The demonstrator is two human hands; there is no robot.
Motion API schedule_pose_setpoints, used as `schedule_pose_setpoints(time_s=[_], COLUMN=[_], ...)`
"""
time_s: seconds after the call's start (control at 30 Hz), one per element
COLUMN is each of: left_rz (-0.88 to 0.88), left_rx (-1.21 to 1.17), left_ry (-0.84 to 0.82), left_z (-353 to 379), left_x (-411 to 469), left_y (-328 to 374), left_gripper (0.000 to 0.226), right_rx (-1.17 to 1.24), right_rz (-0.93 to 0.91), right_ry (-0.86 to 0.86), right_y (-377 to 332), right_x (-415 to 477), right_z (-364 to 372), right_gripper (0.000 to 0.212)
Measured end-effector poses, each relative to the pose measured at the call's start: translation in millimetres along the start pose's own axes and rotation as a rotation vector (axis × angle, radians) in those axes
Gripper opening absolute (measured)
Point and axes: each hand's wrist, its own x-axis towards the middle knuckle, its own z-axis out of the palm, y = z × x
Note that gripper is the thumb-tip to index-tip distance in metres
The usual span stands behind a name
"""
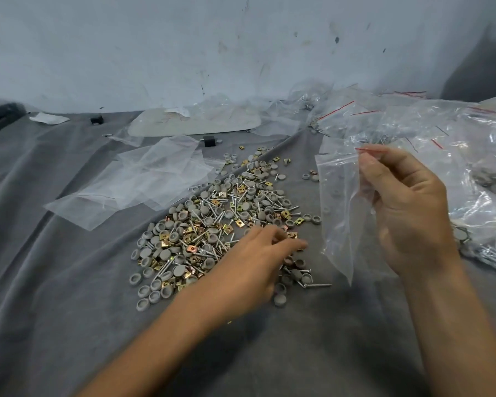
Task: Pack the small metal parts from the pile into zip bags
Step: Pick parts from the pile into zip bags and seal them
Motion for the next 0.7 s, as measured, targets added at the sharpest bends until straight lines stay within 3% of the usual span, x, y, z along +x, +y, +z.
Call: schedule_pose_setpoints(time_s=[0.07, 0.17, 0.37, 0.7], left_rz=[0.064, 0.126, 0.072, 0.041], left_rx=[0.145, 0.235, 0.091, 0.098], left_ry=[-0.104, -0.207, -0.085, -0.020], left_z=[0, -2, -5, -10], left_x=[12, 23, 15, 8], left_y=[1, 1, -7, -4], left_gripper=[0.081, 0.076, 0.039, 0.026], right_rx=[-0.004, 0.002, -0.005, -0.085], right_rz=[0.012, 0.023, 0.034, -0.004], right_ry=[-0.001, -0.015, -0.056, -0.114], right_y=[1, 1, 4, 9], right_x=[1, 1, 0, -3], right_z=[1, 0, -1, 3], right_gripper=[0.022, 0.023, 0.021, 0.010])
